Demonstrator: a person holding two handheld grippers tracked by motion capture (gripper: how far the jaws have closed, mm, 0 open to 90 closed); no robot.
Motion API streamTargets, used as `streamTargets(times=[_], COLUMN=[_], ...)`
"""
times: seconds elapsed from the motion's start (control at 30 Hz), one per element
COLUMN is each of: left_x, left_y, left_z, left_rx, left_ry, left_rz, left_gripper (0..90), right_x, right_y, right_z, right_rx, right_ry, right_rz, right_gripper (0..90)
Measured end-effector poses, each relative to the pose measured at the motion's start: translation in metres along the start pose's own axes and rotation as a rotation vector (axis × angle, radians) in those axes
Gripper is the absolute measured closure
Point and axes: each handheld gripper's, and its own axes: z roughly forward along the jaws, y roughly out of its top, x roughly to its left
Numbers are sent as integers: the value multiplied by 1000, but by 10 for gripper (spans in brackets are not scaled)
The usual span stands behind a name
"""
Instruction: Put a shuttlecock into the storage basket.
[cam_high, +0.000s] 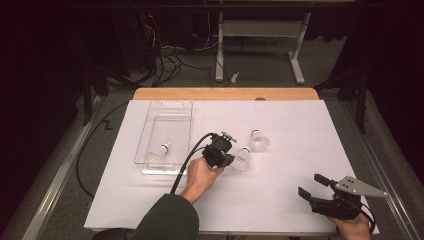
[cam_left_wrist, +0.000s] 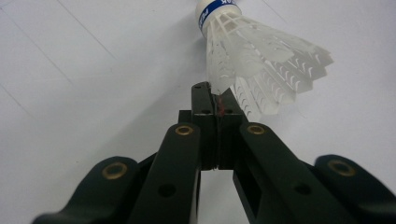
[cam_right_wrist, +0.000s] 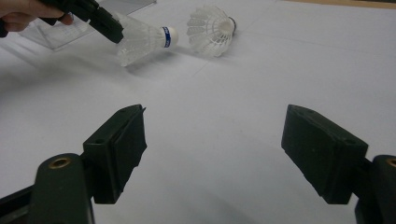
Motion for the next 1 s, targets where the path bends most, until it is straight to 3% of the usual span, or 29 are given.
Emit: streamTargets(times=[1.0], left_x=[2], left_y=[-10], left_z=[-25], left_rx=[-26], left_ry=[-36], left_rz=[0], left_gripper=[896], right_x=[0], right_y=[0], right_z=[0], right_rx=[0], right_ry=[0], right_rz=[1], right_gripper=[221])
